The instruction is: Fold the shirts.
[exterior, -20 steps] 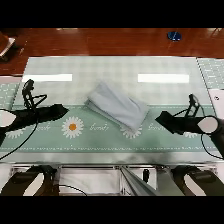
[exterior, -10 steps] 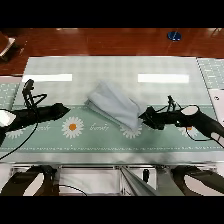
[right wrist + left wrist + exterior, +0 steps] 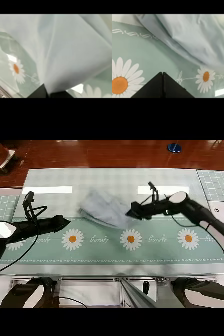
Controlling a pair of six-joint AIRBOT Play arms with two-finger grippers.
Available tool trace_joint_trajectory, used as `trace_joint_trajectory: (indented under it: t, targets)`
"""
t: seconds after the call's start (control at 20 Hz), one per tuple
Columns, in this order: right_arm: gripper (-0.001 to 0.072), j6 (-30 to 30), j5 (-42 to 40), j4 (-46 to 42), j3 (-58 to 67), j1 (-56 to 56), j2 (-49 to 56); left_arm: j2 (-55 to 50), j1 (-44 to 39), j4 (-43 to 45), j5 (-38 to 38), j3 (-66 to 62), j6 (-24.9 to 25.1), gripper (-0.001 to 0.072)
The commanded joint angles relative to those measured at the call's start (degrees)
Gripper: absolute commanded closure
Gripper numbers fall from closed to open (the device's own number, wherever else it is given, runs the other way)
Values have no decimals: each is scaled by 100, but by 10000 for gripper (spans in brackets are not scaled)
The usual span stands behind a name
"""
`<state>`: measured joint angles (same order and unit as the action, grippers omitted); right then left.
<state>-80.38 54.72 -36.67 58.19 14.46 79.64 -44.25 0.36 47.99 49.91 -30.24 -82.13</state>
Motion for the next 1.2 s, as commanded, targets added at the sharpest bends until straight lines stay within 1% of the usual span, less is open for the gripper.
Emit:
trace_joint_trajectory:
  t: [0.0,0.1,0.2,0.3,0.5,0.7,0.85,0.95,1.15]
  targets:
    - [692,-616,748,-1438,1718,72,-68,-4,-4,0,0,2,2,689]
    - [691,-911,1405,-2328,2719,39,-68,-4,-4,0,0,2,2,689]
    - [691,-1038,1998,-2806,3521,-166,-70,-4,-4,0,0,2,2,689]
    - [691,-1102,2411,-2863,4081,-560,-70,-4,-4,0,0,2,2,689]
    - [691,-1331,2828,-2844,4758,-1521,-70,-4,-4,0,-59,2,2,689]
    - [691,-1469,3781,-2774,5202,-2796,-70,-4,-4,0,-87,2,2,689]
    - [691,-1543,4684,-2809,5254,-3746,-92,-4,-4,0,-92,2,2,689]
    - [691,-1582,5101,-2855,5248,-4234,-160,-4,-4,0,-90,2,2,689]
    - [691,-1687,5158,-3095,5007,-4929,-557,-2,-4,0,-90,2,2,689]
